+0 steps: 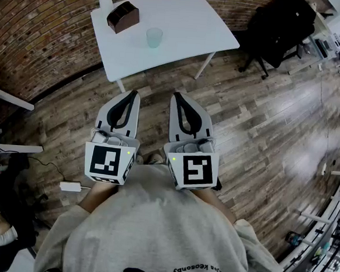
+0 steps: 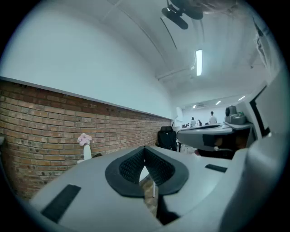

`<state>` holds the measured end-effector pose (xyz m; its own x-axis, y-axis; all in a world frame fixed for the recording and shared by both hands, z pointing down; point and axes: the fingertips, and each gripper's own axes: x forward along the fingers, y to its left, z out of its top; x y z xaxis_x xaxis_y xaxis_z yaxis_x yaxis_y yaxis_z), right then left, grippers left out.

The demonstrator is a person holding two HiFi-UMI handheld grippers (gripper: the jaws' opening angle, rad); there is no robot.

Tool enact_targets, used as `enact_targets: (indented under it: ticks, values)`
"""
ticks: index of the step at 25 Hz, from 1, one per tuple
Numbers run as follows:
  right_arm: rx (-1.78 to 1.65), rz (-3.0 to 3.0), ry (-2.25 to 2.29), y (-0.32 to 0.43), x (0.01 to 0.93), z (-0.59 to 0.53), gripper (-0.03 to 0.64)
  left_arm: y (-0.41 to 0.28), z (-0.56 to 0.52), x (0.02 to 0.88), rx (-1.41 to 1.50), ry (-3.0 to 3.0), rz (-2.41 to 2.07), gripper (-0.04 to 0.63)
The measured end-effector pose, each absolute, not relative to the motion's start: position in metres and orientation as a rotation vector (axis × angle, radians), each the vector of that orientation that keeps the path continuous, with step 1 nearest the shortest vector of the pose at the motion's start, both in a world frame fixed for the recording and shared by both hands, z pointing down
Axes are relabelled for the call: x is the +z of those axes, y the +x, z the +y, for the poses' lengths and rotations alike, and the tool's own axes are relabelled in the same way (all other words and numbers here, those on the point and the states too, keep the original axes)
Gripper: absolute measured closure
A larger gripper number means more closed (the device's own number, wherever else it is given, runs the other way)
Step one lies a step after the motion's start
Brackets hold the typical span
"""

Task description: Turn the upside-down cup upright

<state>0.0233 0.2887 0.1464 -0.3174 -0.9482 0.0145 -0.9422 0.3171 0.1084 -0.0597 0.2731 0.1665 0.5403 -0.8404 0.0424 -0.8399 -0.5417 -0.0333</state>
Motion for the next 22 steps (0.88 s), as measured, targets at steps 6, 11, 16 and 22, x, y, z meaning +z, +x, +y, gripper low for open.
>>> enact_targets:
  ticks: [6, 11, 16, 22]
  values:
    - [-0.132, -2.491, 1.770, 0.021, 0.146, 0.288, 0.612, -0.059, 0.272, 0.168, -0.085, -2.749, 1.506, 0.584]
    - [-0.119, -2.492, 1.767, 0.025, 0.150, 0.285, 0.612, -0.056, 0.272, 0.170, -0.090, -2.748, 1.507, 0.584]
    - [-0.065, -2.514, 1.771, 0.033, 0.158, 0.281, 0.611, -0.052, 0.268, 0.171, -0.095, -2.744, 1.519, 0.585]
    - [-0.070, -2.529, 1.757, 0.049, 0.162, 0.277, 0.611, -0.045, 0.263, 0.174, -0.095, -2.721, 1.561, 0.584]
